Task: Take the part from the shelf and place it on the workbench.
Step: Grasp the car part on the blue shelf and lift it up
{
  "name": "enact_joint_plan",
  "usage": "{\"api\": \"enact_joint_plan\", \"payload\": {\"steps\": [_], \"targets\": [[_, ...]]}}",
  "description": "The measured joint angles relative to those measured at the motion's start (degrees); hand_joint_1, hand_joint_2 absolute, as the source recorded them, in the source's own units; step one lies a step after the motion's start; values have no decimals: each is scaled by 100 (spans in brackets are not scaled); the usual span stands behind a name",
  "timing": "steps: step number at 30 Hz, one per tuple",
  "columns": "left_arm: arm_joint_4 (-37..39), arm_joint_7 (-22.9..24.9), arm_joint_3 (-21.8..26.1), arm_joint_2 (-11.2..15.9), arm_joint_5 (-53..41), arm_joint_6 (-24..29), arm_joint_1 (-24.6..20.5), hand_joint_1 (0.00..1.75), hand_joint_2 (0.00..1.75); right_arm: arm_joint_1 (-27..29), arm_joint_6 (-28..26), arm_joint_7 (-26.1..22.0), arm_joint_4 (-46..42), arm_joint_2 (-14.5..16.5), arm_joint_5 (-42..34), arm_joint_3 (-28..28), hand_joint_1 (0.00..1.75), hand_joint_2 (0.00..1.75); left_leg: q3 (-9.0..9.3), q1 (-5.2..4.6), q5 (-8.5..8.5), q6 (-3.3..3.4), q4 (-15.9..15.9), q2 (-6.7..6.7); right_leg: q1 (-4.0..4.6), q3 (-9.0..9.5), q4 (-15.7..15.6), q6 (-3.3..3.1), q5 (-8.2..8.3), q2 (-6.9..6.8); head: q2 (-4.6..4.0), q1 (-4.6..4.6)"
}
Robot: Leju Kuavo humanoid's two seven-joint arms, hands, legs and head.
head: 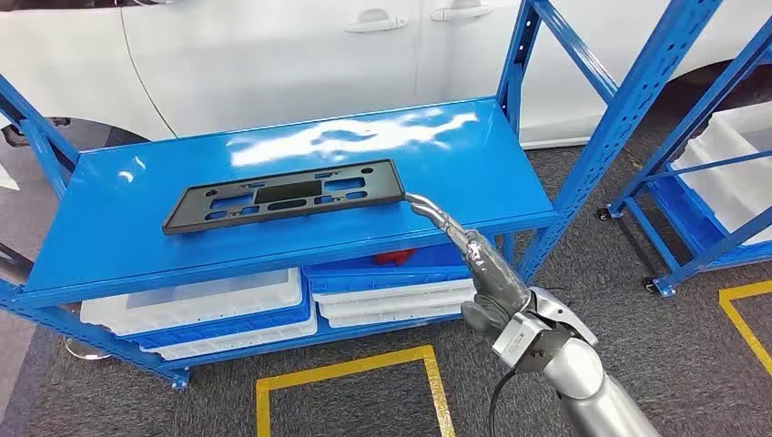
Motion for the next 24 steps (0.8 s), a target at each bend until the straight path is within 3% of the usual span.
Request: {"api": "enact_joint_plan", "payload": {"steps": [3, 5, 7, 8, 9, 10, 12, 14, 16, 18, 20, 22, 24], "targets": [[0, -2, 16, -3, -1, 0, 5, 0, 0, -32, 4, 0, 5, -1, -1, 13, 0, 0, 221, 50, -42, 38, -107, -7, 10, -121, 332, 50, 48, -8, 1, 10], [0, -3, 31, -8, -2, 0, 2, 0, 0, -60, 2, 0, 16, -1, -3, 24, 0, 0, 383, 73, -117, 61, -163, -13, 1, -499, 966, 88, -46, -14, 0, 30], [0, -2, 44, -13, -2, -7, 4, 0, 0, -66, -1, 1, 37, -2, -10, 38, 0, 0, 503, 76, -230, 61, -168, -21, -21, -1000, 1526, 137, -337, -17, 0, 41], [0, -2, 52, -17, -2, -13, 11, 0, 0, -63, -1, 1, 47, -2, -15, 45, 0, 0, 575, 80, -293, 53, -168, -25, -32, -1169, 1618, 154, -447, -19, 0, 43], [0, -2, 60, -22, -3, -20, 20, 0, 0, -62, -1, 2, 56, -2, -24, 50, 0, 0, 667, 87, -366, 36, -167, -30, -41, -1249, 1523, 166, -453, -21, 0, 47], [0, -2, 67, -28, -7, -26, 26, 0, 0, -62, 2, 1, 62, -2, -42, 55, 0, 0, 773, 97, -445, 14, -167, -34, -50, -1237, 1256, 174, -318, -27, 0, 47], [3, -3, 75, -38, -29, -37, 28, 0, 0, -61, 67, -27, 74, -9, -138, 64, 0, 0, 978, 106, -627, -44, -147, -36, -64, -1120, 521, 167, 300, -65, 0, 53], [8, -7, 75, -38, -63, -44, 14, 0, 0, -61, 193, -106, 96, -22, -289, 84, 0, 0, 1080, 96, -769, -118, -156, -28, -45, -1065, 135, 84, 747, -88, 0, 60], [11, -9, 75, -36, -96, -45, -8, 0, 0, -75, 289, -226, 111, -37, -457, 97, 0, 0, 1105, 94, -789, -193, -139, -17, -21, -1042, 96, -28, 750, -64, 0, 67], [11, -8, 74, -37, -137, -48, -26, 0, 0, -99, 366, -333, 113, -53, -643, 87, 0, 0, 987, 107, -706, -249, 165, -14, -32, -938, 51, -104, 681, -44, 0, 62], [12, -8, 73, -38, -164, -51, -42, 0, 0, -97, 413, -397, 114, -59, -762, 65, 0, 0, 585, 122, -742, -301, 820, -15, -42, -791, 9, -152, 583, -38, 0, 46], [14, -5, 73, -37, -174, -48, -43, 0, 0, -44, 402, -455, 114, -59, -790, 20, 0, 0, 92, 128, -1063, -340, 1420, -15, -36, -645, -3, -169, 457, -34, 0, 38], [17, 2, 73, -35, -182, -37, -19, 0, 0, 30, 381, -525, 114, -59, -806, -23, 0, 0, -191, 128, -1313, -338, 1512, -15, -27, -473, -3, -172, 320, -18, -1, 38]]}}
